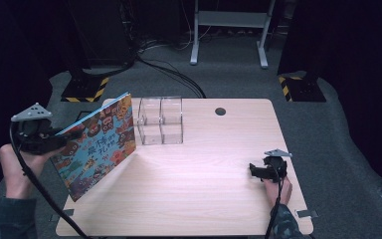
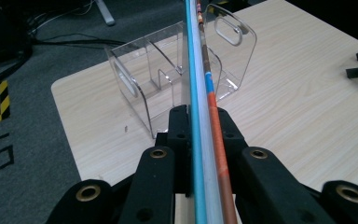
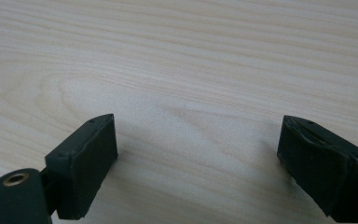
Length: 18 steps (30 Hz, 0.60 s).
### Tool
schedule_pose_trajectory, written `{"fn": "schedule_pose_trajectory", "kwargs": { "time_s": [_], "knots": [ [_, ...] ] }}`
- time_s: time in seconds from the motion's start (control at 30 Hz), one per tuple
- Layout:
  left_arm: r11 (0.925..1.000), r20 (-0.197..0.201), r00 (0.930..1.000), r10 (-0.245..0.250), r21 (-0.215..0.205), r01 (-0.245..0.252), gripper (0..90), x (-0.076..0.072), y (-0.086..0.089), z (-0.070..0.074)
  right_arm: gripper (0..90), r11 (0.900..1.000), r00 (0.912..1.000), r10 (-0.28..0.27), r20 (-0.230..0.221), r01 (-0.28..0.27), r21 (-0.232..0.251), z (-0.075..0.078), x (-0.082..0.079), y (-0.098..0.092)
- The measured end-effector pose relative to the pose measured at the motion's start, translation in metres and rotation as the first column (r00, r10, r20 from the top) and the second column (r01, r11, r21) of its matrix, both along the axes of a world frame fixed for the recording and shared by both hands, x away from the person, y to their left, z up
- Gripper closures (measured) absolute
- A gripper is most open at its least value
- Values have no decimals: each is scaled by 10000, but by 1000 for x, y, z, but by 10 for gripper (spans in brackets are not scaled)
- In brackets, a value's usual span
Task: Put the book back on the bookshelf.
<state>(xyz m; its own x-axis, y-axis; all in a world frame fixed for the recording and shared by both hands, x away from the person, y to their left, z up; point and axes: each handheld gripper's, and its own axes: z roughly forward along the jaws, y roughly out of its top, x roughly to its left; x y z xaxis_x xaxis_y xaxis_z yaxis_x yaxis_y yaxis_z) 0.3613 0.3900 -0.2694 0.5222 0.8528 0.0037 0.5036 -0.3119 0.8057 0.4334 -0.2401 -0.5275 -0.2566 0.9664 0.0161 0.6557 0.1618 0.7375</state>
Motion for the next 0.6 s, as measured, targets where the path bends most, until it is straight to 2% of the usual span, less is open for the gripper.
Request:
{"fn": "schedule_pose_trajectory", "kwargs": {
  "time_s": [0.13, 0.23, 0.3, 0.53, 0.57, 0.6],
  "knots": [
    [9999, -50, 9999, 149, -28, -149, 809, 4, 1, -2, 112, 10000, 10000, 2, 4, -2, 1, 0, 0, 0],
    [9993, 10, 9995, 320, -215, -319, 809, 9, 2, -4, 115, 10000, 10000, 29, -23, -29, -7, 0, -1, 0],
    [9994, -93, 9995, 310, -135, -311, 809, 12, 3, -4, 115, 10000, 10000, 10, -25, -10, -3, 0, -1, 0],
    [9980, -49, 9983, 582, -230, -583, 809, 20, 5, -4, 115, 10000, 10000, -2, -28, 2, 1, 0, -1, 0],
    [9971, 107, 9976, 690, -340, -686, 809, 21, 4, -5, 115, 10000, 10000, -3, -30, 3, -1, 0, -1, 0],
    [9974, 18, 9978, 665, -274, -664, 809, 22, 4, -4, 115, 10000, 10000, -1, -30, 1, -5, 0, -1, 0]
  ]
}}
